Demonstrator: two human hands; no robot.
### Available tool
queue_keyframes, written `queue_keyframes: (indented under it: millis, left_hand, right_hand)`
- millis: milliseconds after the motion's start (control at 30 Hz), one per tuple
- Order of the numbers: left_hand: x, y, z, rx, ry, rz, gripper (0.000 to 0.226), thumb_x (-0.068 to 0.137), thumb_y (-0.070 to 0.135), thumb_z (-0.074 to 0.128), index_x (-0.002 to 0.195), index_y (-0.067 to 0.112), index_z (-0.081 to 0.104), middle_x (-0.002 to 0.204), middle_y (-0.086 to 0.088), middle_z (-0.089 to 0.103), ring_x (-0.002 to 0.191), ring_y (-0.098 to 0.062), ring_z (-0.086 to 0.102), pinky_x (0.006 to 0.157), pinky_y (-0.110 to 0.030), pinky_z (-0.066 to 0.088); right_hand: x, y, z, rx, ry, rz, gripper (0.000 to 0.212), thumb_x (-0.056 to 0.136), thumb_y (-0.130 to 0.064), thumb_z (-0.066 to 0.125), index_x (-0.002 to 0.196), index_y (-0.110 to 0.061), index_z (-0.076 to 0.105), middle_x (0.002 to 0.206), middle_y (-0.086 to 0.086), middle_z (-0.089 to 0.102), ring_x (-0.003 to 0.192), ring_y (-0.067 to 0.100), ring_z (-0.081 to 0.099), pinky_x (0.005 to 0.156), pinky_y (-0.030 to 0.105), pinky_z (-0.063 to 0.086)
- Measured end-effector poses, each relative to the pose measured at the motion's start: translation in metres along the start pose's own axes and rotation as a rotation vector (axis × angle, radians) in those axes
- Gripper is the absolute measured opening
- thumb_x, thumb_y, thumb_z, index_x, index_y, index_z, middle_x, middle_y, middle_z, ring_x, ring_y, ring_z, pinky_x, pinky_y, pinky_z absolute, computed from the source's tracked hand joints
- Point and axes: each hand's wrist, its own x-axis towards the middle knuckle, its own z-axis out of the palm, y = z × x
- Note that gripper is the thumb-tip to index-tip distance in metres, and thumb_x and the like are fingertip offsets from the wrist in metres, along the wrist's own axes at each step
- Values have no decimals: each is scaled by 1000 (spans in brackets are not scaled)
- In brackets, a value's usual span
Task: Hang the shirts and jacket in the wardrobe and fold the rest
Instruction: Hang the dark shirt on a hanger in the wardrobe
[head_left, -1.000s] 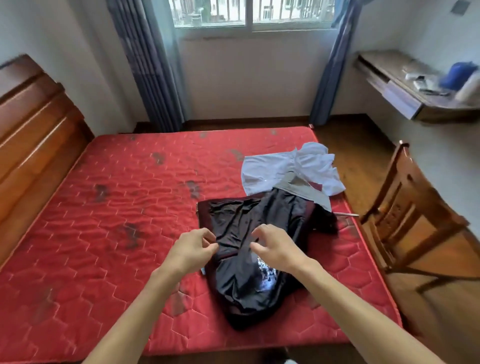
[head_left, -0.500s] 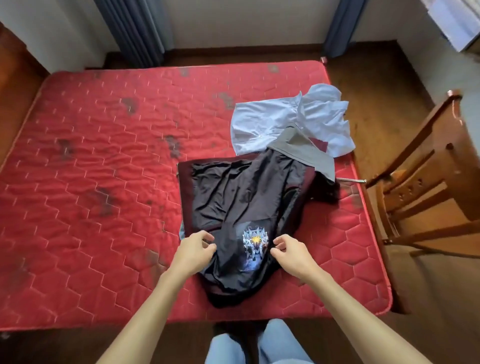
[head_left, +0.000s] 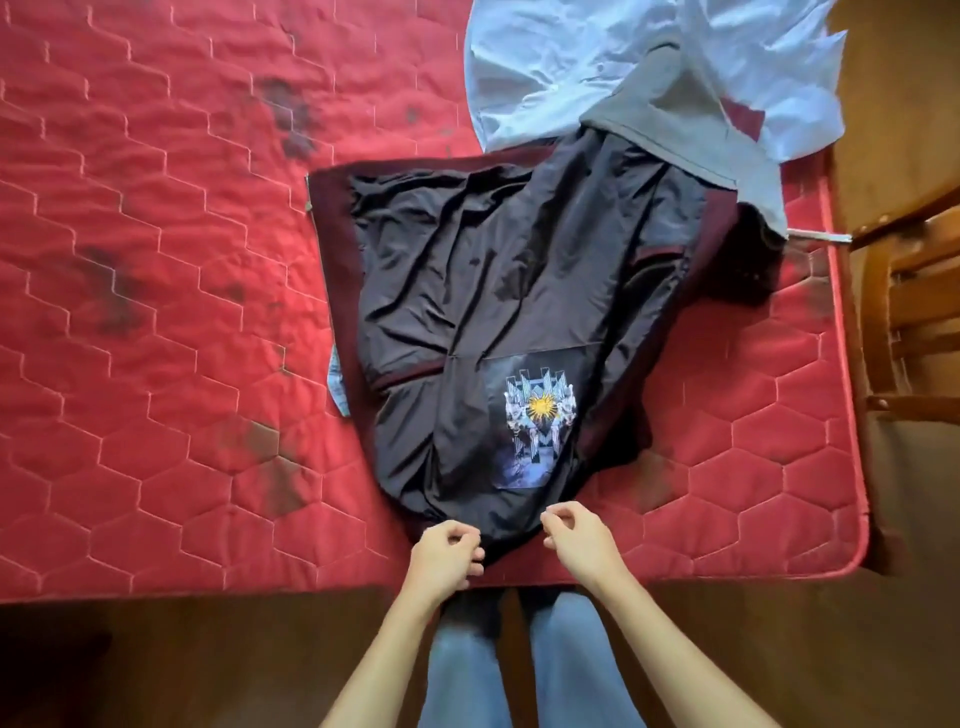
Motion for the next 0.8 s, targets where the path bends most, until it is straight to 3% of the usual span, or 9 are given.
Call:
queue_keyframes:
  millis: [100, 200, 267, 333, 400, 467, 533, 667, 800]
  left_hand:
    - [38, -22, 6, -33, 2, -32, 18, 99, 27, 54, 99, 15, 67, 85, -5, 74, 66, -14, 67, 62, -28, 50]
    - [66, -35, 11, -81, 2, -50, 28, 101, 36, 51, 99, 13, 66, 83, -5, 76, 67, -15, 69, 62, -27, 52]
    - [78, -42, 13, -110, 17, -61, 31, 101, 38, 51, 93, 11, 66, 80, -7, 77, 67, -17, 70, 61, -27, 51]
    - [85, -47, 14, -109, 33, -43, 36, 101, 37, 51, 84, 9, 67, 74, -8, 77, 63, -19, 71, 59, -26, 49]
    - [88, -50, 13, -105, 37, -37, 41, 101, 37, 51, 77, 7, 66, 70, -11, 75, 63, -22, 72, 57, -24, 52]
    - [89, -49, 9, -79, 29, -71, 45, 100, 39, 52, 74, 6, 67, 67, -14, 74, 67, -25, 74, 59, -27, 57]
    - [85, -47, 4, -17, 13, -152, 50, 98, 46, 52, 72, 7, 69, 65, -13, 74, 70, -24, 74, 67, -34, 61]
    - [53, -34, -13, 6, -112, -282, 61, 95, 63, 46, 85, 8, 71, 76, -10, 77, 78, -20, 75, 77, -34, 57]
    - [14, -13, -30, 18, -345, -382, 85, 86, 81, 37, 108, 6, 70, 94, -8, 78, 95, -22, 73, 84, -35, 57]
  right_hand:
    - [28, 10, 18, -1, 25, 38, 19, 97, -40, 53, 93, -24, 64, 95, -5, 70, 95, 19, 67, 90, 35, 49]
    - [56, 14, 25, -24, 82, 78, 34, 98, -43, 53, 71, -22, 55, 74, -6, 59, 83, 21, 56, 79, 34, 40]
    - [71, 16, 29, -19, 137, 107, 42, 94, -44, 58, 62, -18, 48, 71, -1, 55, 87, 24, 52, 80, 37, 38]
    - [84, 20, 34, 30, 209, 138, 37, 86, -48, 67, 82, -13, 58, 99, 12, 61, 112, 28, 50, 90, 37, 39]
    - [86, 19, 38, 154, 297, 196, 64, 75, -47, 80, 115, -6, 52, 123, 13, 52, 121, 27, 48, 101, 39, 44]
    - [86, 21, 39, 413, 320, 254, 83, 65, -39, 88, 123, -5, 40, 125, 10, 52, 111, 27, 59, 87, 40, 57]
    - [79, 21, 38, 593, 239, 290, 76, 68, -26, 89, 124, -3, 43, 119, 10, 61, 101, 26, 68, 64, 29, 59]
    - [44, 5, 21, 672, 57, 229, 39, 77, -8, 79, 113, 0, 65, 96, 10, 76, 79, 21, 70, 68, 30, 54]
    - [-2, -23, -3, 679, 9, 151, 40, 76, -6, 77, 112, 7, 65, 91, 11, 73, 82, 21, 65, 71, 31, 51]
